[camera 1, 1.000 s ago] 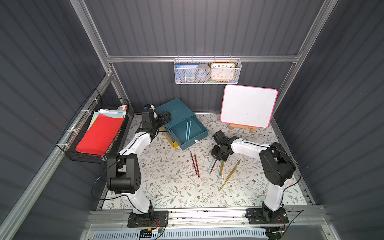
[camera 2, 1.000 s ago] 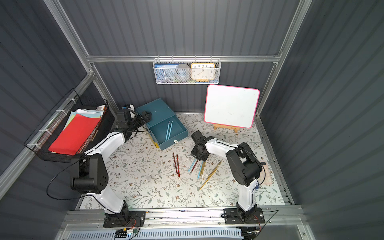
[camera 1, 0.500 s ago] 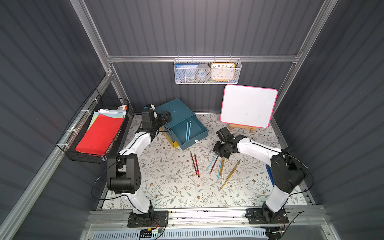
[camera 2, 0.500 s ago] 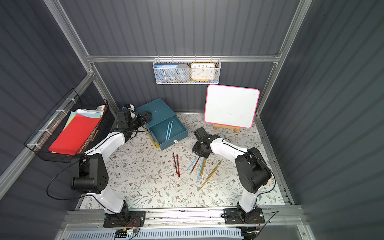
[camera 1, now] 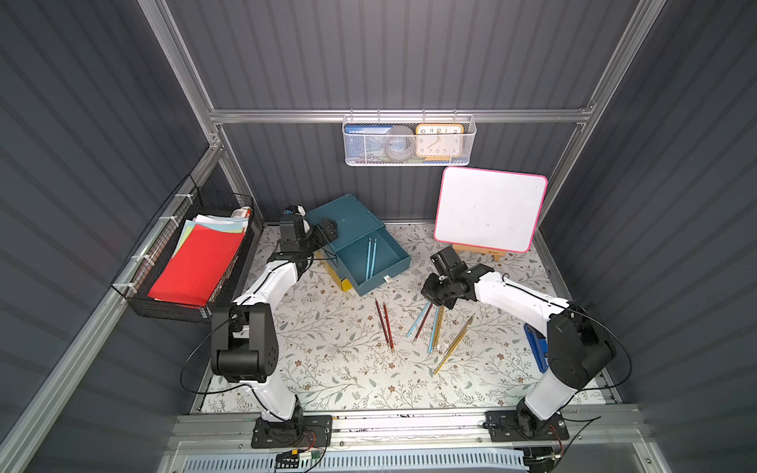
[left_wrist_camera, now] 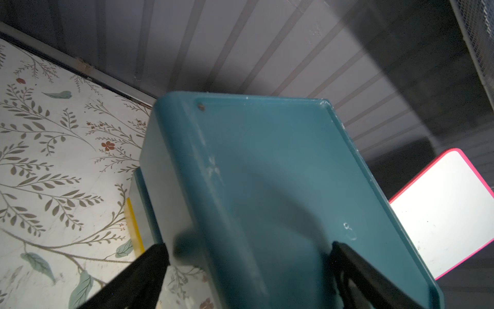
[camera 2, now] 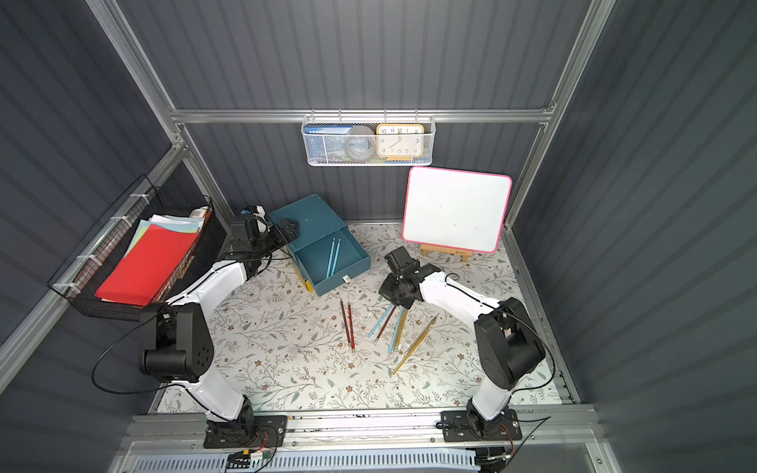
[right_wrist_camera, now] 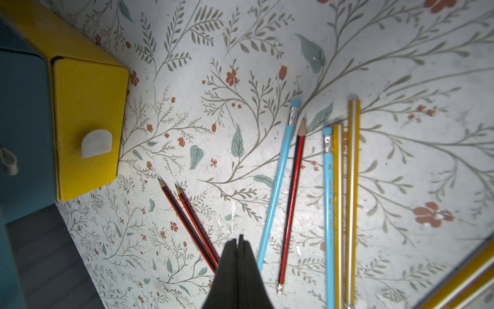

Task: Please place the pencils in the drawer according to their color
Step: Pick up the pencil from the center of the board.

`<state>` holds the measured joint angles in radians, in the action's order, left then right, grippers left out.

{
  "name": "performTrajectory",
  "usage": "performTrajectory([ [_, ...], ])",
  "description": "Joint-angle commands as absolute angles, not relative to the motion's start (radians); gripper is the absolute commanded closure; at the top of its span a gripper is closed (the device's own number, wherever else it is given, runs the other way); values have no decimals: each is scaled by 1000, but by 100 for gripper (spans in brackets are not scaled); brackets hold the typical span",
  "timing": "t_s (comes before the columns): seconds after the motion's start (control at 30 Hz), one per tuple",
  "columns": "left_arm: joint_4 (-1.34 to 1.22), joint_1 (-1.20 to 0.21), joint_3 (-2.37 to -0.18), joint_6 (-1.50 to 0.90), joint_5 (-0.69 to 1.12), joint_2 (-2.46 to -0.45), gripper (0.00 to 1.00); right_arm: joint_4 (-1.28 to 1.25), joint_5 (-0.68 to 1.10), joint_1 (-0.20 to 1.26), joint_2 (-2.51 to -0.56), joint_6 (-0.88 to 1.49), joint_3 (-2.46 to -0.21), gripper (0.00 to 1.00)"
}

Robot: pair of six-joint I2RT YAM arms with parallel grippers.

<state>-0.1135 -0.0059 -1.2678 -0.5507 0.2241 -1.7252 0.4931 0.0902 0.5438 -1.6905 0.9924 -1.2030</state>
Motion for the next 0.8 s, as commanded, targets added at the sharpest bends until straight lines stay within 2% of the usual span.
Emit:
performTrajectory([
  [0.0, -107, -16, -1260, -556, 228, -1735, 0, 531, 106, 541, -1726, 978, -1224, 94],
  [0.1, -106, -15, -1265, -558, 228, -1736, 0, 529, 106, 546, -1783, 985, -1231, 76],
  [0.2, -104, -17, -1272, -558, 227, -1740, 0, 520, 103, 553, -1832, 992, -1237, 67],
  [0.77, -107, -18, -1262, -555, 227, -1740, 0, 508, 98, 585, -1922, 1011, -1259, 70],
])
